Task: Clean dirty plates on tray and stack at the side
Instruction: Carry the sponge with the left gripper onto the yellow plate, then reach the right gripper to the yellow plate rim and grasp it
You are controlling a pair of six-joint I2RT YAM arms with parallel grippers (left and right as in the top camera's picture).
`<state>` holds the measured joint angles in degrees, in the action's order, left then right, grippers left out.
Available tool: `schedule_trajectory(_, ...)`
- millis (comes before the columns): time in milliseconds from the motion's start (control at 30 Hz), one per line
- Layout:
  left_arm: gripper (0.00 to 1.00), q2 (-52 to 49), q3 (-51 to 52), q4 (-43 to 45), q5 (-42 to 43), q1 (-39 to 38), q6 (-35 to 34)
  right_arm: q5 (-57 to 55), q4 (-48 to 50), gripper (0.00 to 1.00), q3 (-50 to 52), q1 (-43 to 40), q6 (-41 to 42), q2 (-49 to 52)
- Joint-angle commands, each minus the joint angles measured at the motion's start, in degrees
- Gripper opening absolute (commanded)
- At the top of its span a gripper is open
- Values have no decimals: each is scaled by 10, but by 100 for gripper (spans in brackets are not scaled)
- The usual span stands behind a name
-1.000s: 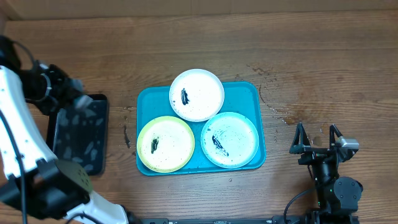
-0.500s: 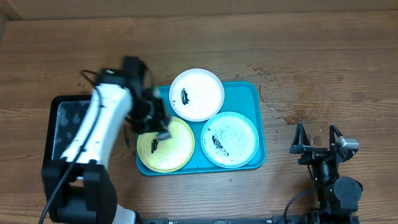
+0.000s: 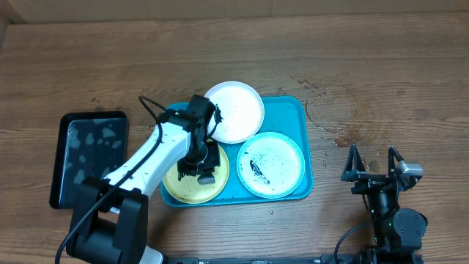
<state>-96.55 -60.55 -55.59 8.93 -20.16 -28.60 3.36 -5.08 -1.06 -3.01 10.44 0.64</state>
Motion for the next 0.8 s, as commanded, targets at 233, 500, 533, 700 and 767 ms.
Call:
schedule_trajectory(233, 91, 7, -20, 2, -21, 5, 32, -7, 4, 100, 6, -3, -4, -2)
schedule_trajectory(500, 97, 8, -325, -250, -41, 84, 12, -7, 4, 100, 6, -3, -4, -2)
schedule_trajectory(533, 97, 8, -352, -273, -40, 102, 7, -7, 4, 100, 6, -3, -4, -2)
schedule_trajectory(700, 100, 10, -429, -351, -37, 222, -64, -7, 6, 100, 6, -3, -4, -2)
schedule_trajectory(767, 100, 8, -426, -363, -30, 251, -66, -6, 27, 100, 6, -3, 2, -2)
